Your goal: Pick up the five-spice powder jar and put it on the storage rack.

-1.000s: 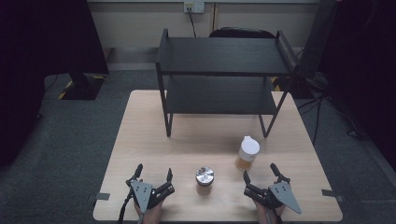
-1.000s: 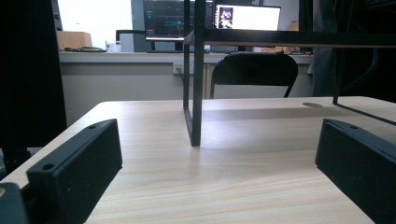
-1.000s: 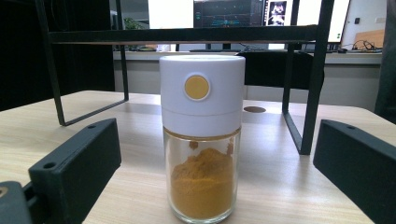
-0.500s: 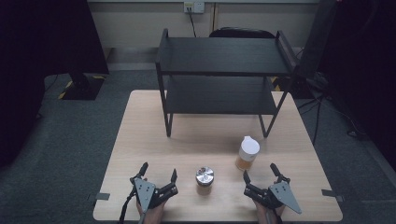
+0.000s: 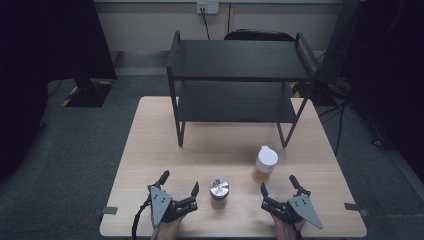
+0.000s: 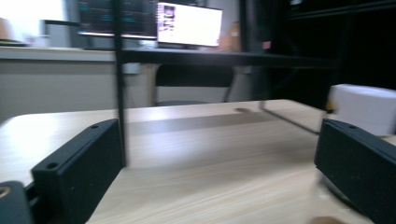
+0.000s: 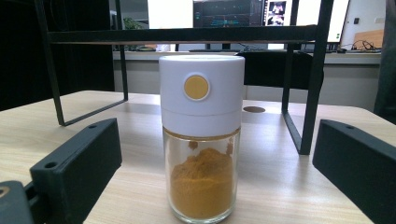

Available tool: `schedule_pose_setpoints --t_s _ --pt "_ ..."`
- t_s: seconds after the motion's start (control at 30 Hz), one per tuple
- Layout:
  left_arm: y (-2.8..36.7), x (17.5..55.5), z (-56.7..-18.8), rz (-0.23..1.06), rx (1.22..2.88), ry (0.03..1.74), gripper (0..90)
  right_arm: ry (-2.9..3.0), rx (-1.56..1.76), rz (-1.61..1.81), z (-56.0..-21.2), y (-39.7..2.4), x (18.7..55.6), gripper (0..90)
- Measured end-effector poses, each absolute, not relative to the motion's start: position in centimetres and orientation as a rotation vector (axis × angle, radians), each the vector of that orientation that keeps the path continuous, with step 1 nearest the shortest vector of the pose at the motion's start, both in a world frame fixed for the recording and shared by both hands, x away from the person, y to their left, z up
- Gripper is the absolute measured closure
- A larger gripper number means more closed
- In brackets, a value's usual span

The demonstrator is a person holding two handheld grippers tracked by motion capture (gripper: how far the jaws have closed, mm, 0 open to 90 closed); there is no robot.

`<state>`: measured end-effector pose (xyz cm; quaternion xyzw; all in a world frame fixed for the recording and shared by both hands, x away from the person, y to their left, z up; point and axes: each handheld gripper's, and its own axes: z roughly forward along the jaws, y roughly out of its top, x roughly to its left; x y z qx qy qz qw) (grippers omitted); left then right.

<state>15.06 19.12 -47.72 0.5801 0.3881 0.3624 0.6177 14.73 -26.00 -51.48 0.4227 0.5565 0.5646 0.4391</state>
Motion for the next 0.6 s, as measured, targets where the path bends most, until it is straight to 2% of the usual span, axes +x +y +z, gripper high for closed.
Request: schedule_pose_setpoints --t_s 0.33,0.6 --pt "18.3 15.2 -46.8 0.807 1.355 0.779 3.4 1.383 1.051 1.403 -51.5 -26.0 14.7 0.1" --pt "17.0 16.2 -46.6 0.734 1.418 0.734 2.6 1.383 1.051 1.403 -51.5 -26.0 14.7 0.1"
